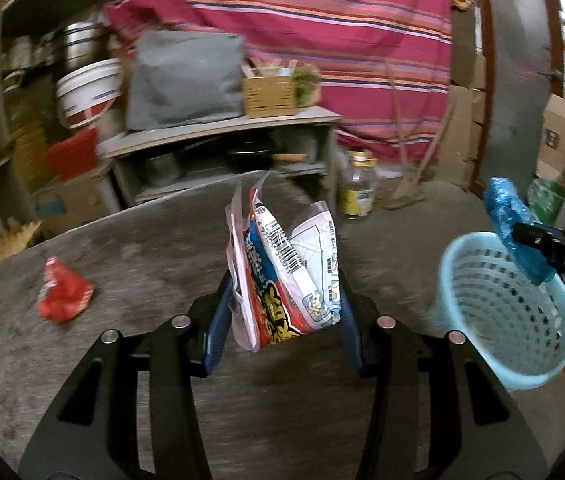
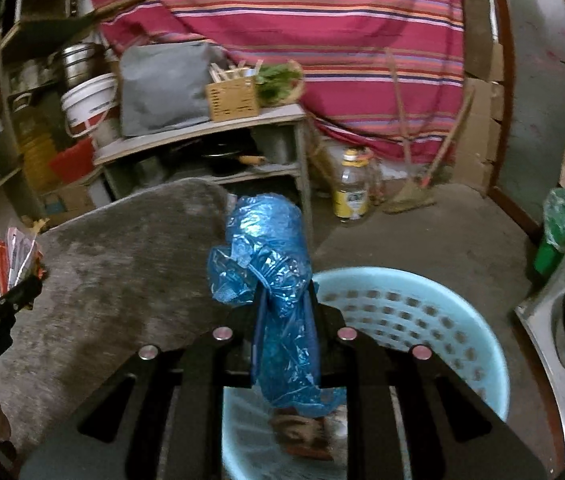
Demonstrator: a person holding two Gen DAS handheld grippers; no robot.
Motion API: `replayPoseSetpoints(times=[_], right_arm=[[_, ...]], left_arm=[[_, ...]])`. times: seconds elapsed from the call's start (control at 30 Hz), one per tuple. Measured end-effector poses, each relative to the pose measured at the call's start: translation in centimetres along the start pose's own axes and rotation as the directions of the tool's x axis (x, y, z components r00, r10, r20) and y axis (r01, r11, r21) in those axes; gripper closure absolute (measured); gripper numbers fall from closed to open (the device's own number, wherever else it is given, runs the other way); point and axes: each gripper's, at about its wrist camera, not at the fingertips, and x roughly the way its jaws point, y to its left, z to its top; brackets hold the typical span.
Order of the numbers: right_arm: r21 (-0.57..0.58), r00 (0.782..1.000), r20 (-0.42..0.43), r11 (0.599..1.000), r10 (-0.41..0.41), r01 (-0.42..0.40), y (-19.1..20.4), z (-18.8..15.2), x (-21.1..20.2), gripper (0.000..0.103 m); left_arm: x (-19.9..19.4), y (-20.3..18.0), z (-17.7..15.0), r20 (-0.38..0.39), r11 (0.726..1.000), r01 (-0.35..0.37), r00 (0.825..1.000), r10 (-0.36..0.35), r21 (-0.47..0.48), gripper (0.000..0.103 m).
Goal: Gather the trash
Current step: 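Carry the snack bag and blue plastic bag toward the blue basket, then open the left tool over the basket while the right tool releases the blue bag into it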
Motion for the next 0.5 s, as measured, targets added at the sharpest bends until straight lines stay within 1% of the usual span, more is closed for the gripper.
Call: replayPoseSetpoints(times=[0.13,0.23,0.4,0.5], right_arm=[[0.016,0.999,-0.006,0.999,-0.044,0.045,-3.1,-0.7,-0.5,0.085],[0.036,0.997,-0.011,0.997,-0.071,0.072,-5.6,-1.2,-0.9,0.085],[0.097,0.996,-0.03,0.991,-0.09,0.092,-8.9,-1.7,-0.8,0.085],[0.123,0.996,-0.026,0.988,-0.091,0.093,-10.0,-1.8,-1.0,0.085]], left_arm=[[0.6,-4.8,0.4,0.002,0.997,0.062,0.998,-0.063,0.047,0.057],[0.9,-7.5,0.6,0.004,0.992,0.098,0.995,-0.099,0.073,0.057],[1.6,-11.6,0.7,-0.002,0.983,0.144,0.989,-0.145,0.112,0.057],[2.1,-13.7,0.5,-0.019,0.978,0.167,0.986,-0.166,0.124,0.057]])
